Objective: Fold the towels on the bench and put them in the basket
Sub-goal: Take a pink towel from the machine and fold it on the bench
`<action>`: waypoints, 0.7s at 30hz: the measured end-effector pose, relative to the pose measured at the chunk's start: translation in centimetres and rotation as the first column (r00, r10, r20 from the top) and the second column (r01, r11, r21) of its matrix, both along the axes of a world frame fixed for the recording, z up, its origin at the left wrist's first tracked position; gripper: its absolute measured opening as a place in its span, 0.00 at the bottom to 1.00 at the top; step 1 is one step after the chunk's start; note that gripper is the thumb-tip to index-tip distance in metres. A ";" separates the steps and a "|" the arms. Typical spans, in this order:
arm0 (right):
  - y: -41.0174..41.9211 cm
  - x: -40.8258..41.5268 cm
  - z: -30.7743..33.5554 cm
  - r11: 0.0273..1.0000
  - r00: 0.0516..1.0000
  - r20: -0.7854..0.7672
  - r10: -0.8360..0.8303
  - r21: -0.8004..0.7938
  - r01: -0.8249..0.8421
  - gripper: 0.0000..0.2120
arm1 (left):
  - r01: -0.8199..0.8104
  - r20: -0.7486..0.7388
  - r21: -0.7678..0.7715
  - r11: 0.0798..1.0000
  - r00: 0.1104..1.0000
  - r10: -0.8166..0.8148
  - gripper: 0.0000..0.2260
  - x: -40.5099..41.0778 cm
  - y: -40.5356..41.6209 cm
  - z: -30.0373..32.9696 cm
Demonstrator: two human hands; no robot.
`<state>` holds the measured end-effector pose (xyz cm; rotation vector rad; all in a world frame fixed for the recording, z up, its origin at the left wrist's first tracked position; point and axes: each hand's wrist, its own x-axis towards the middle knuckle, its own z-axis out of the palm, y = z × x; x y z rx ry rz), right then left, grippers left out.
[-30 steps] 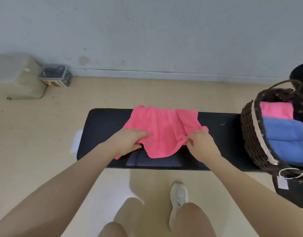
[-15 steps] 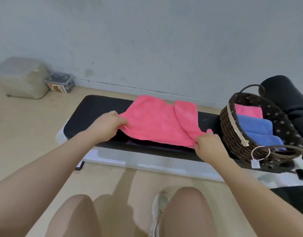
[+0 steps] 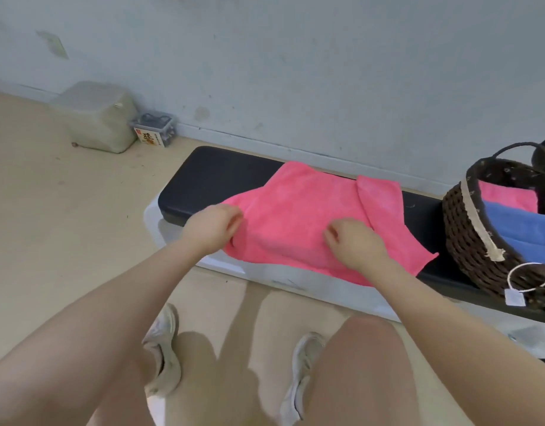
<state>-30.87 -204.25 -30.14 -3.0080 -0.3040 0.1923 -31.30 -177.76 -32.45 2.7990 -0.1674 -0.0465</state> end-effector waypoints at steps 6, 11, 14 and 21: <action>10.4 6.4 -1.7 0.950 0.971 0.123 0.203 0.215 -0.226 0.14 | -0.176 -0.054 -0.058 0.983 0.984 0.173 0.17 4.5 2.8 -1.2; 14.4 10.7 -3.0 0.934 0.948 0.036 0.317 0.163 -0.318 0.16 | -0.072 -0.097 -0.106 0.992 0.993 0.062 0.16 7.5 3.0 -2.1; 14.7 12.1 -3.6 0.913 0.919 -0.053 0.391 0.150 -0.380 0.15 | -0.025 -0.145 -0.084 0.996 0.989 0.012 0.15 8.5 2.8 -2.2; 14.1 14.1 -2.7 0.861 0.854 -0.114 0.507 0.120 -0.495 0.06 | -0.062 -0.048 -0.519 0.853 0.998 0.043 0.10 7.9 4.7 -3.1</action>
